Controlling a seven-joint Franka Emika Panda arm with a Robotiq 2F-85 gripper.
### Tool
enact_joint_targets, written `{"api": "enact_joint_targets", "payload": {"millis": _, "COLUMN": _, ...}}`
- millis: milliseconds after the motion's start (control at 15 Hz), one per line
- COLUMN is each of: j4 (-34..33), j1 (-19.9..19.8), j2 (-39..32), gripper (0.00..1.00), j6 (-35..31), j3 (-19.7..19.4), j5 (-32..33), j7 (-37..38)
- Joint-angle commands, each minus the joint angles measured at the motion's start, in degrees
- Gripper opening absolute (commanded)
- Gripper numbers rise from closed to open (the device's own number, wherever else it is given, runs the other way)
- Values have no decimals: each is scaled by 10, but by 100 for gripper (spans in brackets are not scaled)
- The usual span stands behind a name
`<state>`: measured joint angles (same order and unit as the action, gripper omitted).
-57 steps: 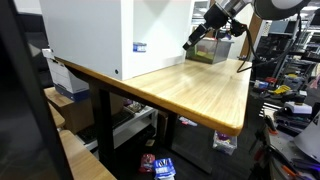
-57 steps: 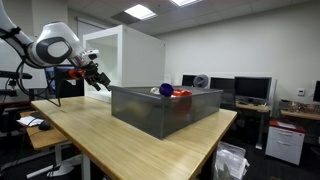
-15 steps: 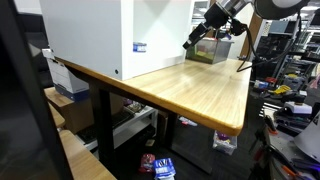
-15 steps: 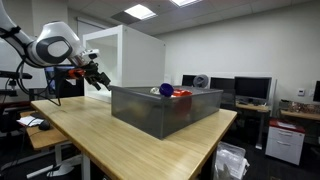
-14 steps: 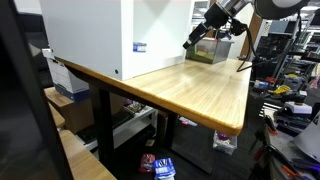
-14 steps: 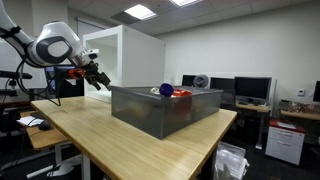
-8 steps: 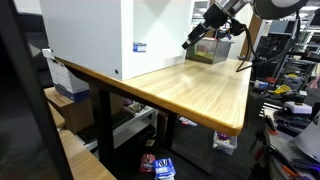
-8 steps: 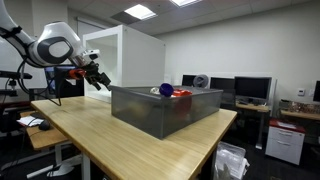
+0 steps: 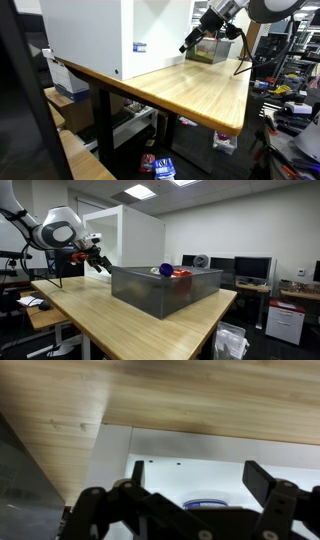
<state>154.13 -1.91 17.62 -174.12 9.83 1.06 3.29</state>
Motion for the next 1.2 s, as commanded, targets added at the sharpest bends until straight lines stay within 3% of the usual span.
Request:
{"api": "enact_joint_targets", "payload": {"millis": 0, "j4": -14, "j1": 15, "j2": -29, "gripper": 100, "j6": -31, "j3": -19, "j5": 6, "j7": -7}}
{"api": "enact_joint_targets", "payload": {"millis": 800, "j4": -58, "j1": 52, "j2": -85, "gripper": 100, "j6": -83, "j3": -32, "j5": 3, "j7": -15}}
{"api": "enact_joint_targets", "payload": {"millis": 1133, "j4": -78, "j1": 38, "j2": -113, "gripper": 100, "j6": -90, "j3": -21, "j5": 14, "j7": -8}}
